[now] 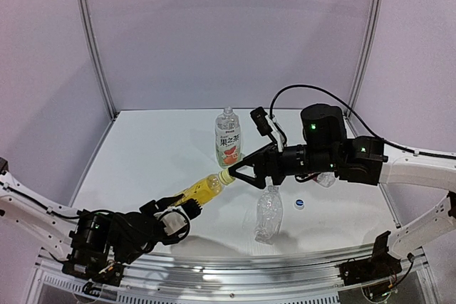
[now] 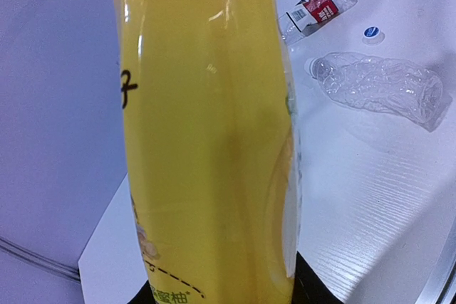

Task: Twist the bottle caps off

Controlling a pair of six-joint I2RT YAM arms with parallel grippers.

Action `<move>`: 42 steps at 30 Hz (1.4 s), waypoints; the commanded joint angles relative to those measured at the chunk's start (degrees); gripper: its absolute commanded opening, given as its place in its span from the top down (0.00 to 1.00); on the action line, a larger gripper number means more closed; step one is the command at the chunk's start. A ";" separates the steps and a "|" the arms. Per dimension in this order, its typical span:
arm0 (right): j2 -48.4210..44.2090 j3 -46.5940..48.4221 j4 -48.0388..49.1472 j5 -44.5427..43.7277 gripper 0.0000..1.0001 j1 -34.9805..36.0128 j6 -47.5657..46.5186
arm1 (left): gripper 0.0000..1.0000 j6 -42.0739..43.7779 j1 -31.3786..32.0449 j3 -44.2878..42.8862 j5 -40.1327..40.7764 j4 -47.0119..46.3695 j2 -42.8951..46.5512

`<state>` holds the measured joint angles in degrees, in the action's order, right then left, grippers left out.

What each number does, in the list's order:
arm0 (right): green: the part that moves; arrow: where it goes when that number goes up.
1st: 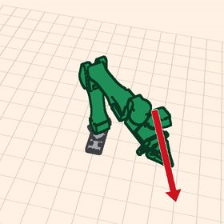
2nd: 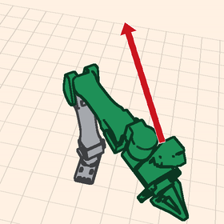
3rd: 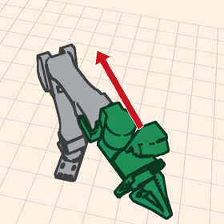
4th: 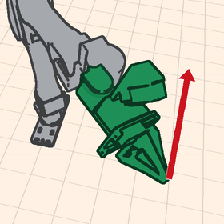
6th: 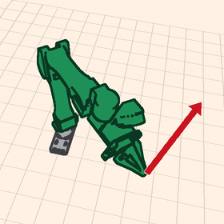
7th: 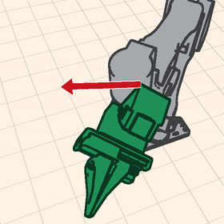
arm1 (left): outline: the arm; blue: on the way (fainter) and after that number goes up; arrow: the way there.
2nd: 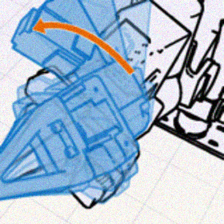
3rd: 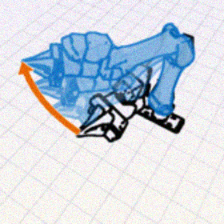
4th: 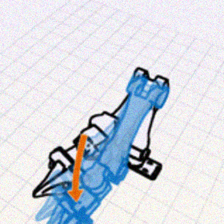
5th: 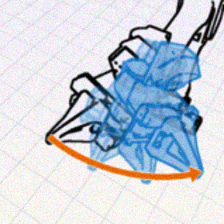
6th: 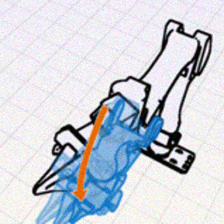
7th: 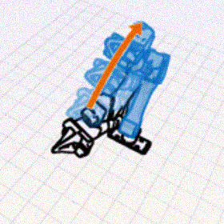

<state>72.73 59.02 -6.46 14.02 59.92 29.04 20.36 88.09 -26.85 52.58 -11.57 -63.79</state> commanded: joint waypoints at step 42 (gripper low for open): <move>1.69 -3.86 0.65 3.70 0.22 -2.00 -0.19 | 1.00 -3.16 -0.97 3.67 -3.17 -1.49 10.40</move>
<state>75.55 57.47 -2.35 21.28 58.30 30.28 19.22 87.66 -24.60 51.57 -11.22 -56.75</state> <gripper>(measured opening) 0.781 0.405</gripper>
